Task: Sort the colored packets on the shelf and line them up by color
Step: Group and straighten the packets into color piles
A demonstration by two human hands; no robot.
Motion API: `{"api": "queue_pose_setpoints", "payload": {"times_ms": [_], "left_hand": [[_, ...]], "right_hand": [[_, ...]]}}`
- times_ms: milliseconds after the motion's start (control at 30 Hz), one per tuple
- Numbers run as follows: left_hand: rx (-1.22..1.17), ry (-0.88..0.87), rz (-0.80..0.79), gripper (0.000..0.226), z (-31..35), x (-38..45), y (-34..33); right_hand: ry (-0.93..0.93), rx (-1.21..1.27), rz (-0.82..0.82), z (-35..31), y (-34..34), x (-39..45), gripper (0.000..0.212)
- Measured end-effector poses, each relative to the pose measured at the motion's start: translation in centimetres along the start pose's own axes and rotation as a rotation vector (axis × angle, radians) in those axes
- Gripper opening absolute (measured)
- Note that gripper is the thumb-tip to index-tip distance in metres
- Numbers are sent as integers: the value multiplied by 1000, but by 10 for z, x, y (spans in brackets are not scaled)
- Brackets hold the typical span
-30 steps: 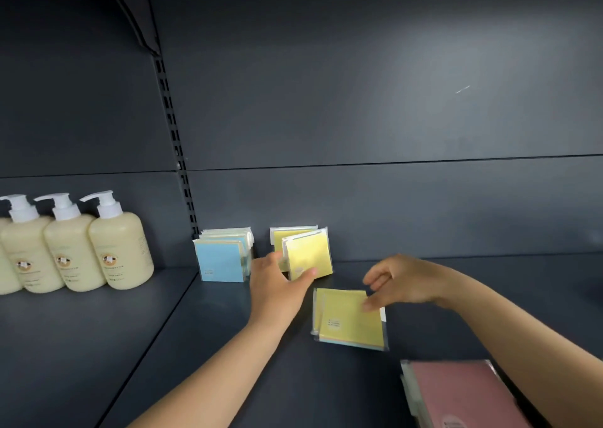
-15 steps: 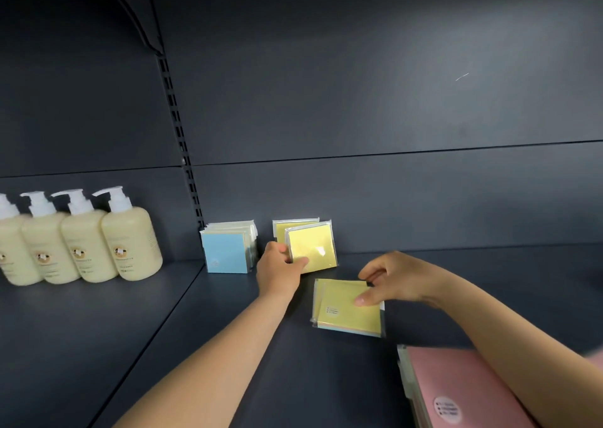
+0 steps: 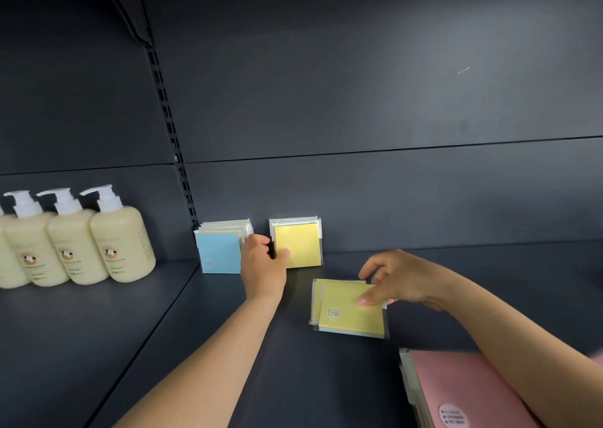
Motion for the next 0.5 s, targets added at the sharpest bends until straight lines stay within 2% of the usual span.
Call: {"api": "queue_pose_setpoints", "payload": {"times_ms": [100, 233, 400, 500], "left_hand": [[-65, -67, -44, 27, 14, -18, 6], [-216, -44, -364, 27, 25, -49, 11], [-342, 15, -687, 29, 17, -69, 7], [-344, 9, -750, 23, 17, -66, 9]], "right_hand": [[35, 28, 50, -3, 6, -3, 42], [118, -1, 105, -11, 9, -8, 30], [244, 10, 100, -25, -1, -12, 26], [297, 95, 146, -27, -2, -11, 19]]}}
Point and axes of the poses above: each hand's wrist, its own x-axis towards the middle knuckle, its own y-axis out of the back of the hand, z = x × y, the point moved 4 cm from there along x, towards the middle knuckle, and after that the axes turned 9 degrees about -z, right-handed, at the moved point
